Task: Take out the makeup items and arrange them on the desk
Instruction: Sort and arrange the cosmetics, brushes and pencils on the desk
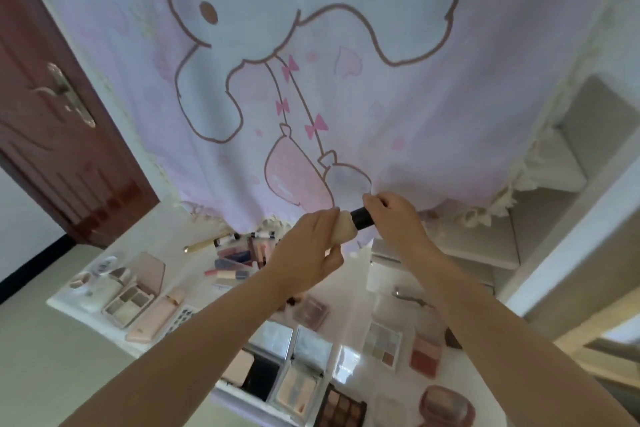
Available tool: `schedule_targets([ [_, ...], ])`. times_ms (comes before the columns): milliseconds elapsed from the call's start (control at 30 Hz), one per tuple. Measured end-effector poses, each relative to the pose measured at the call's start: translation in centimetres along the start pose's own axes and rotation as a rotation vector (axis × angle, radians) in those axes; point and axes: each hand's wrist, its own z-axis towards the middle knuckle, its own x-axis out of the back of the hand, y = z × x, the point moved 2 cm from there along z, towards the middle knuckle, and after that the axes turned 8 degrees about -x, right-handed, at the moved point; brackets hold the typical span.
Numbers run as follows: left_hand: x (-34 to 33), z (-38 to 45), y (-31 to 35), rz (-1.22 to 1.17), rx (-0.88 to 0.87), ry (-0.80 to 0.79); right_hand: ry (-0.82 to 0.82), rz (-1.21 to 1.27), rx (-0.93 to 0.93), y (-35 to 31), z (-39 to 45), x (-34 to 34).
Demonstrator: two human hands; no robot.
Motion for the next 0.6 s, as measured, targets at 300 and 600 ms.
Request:
schedule_targets([
  [300, 4.7, 2.2, -4.6, -0.036, -0.087, 0.142, 0.179, 0.102, 0.012, -6.3, 0.2, -0.8],
  [600, 10.2, 3.3, -7.9, -0.77, 0.035, 0.061, 0.407, 0.106, 0.355, -10.8, -0.7, -2.8],
])
